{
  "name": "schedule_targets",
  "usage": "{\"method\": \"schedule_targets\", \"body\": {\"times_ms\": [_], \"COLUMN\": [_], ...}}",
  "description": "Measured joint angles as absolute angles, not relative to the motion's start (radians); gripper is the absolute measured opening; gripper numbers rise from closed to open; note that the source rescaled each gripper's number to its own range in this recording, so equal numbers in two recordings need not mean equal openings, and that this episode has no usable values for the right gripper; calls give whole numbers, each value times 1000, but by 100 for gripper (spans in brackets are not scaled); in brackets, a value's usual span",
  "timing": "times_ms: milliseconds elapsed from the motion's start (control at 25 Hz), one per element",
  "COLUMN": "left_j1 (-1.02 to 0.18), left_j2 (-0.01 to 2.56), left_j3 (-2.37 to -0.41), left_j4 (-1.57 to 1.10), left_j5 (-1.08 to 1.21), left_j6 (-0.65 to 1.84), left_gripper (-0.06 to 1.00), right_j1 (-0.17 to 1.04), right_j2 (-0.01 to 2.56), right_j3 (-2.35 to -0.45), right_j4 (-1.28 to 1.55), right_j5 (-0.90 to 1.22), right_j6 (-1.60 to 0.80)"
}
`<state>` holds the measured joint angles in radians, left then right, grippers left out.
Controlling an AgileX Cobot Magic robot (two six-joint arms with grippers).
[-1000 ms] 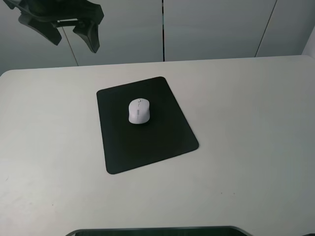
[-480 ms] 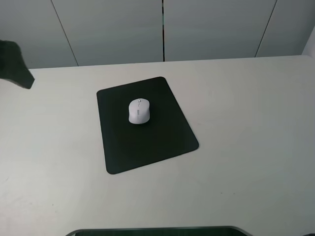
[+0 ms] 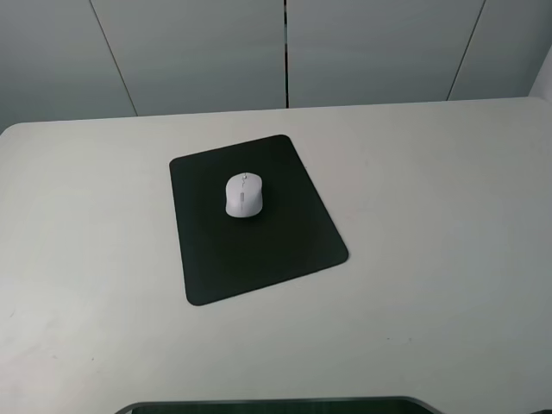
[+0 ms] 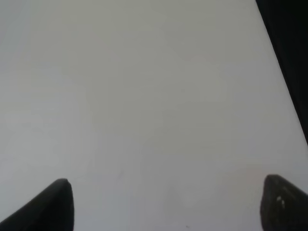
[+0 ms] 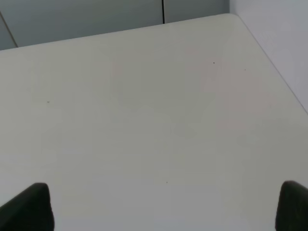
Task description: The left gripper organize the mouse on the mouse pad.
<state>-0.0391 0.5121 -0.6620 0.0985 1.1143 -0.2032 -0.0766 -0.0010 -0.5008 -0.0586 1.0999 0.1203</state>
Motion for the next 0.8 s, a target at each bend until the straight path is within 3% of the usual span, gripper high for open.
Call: {"method": "schedule_targets", "body": {"times_ms": [240, 800], "left_j1": [53, 59], "left_j2": [274, 2], "left_j3": [-577, -525], "left_j4": [30, -18], "left_j5": [1114, 1094], "left_j6": [-142, -97], "left_gripper": [100, 100], "right_j1": [-77, -77], "right_j2": [-1, -1], "right_j3": [-501, -501], "right_j4": [-59, -59], "right_j5": [1100, 1100], "right_j6": [120, 120]}}
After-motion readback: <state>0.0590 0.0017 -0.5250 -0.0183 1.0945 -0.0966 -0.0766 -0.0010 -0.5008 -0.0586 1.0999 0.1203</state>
